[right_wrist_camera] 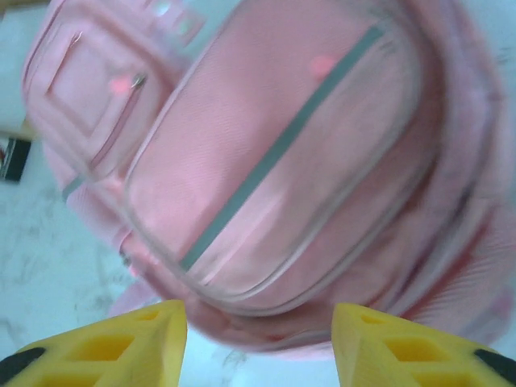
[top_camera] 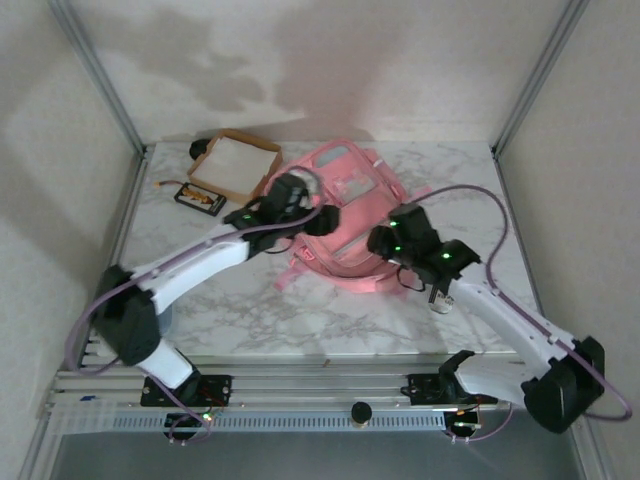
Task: Pack the student bag
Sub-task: Close the student bag at the center of the table, then zip the student bag at the center of the table.
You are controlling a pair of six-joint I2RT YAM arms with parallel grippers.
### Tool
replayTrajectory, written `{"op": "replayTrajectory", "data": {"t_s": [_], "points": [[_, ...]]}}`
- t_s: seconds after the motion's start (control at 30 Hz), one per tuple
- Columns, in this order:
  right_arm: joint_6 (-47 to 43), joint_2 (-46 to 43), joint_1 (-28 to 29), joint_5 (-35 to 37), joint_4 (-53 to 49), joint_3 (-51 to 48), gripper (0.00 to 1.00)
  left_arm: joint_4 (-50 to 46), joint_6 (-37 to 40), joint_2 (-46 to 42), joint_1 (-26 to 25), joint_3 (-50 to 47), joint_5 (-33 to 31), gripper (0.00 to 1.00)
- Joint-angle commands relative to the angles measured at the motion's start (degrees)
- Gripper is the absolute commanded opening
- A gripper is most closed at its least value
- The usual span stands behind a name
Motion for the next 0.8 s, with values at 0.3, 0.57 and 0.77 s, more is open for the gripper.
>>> {"op": "replayTrajectory", "data": {"t_s": [0.3,0.57,0.77], "points": [[13.3,36.3,20.5,3.0,1.2,20.9,0.54,14.5,-15.5,-12.9,22.4,-25.3,10.1,0.73],[18.4,48.5,21.7,5.7,5.8,28.4,0.45,20.1,-19.9,-15.4,27.9,-31.6,13.6,0.71],[19.5,53.3,22.1,11.0,2.6,34.2,0.42,21.5,-21.3,-16.7,28.6,-33.6,12.6,0.72]]}}
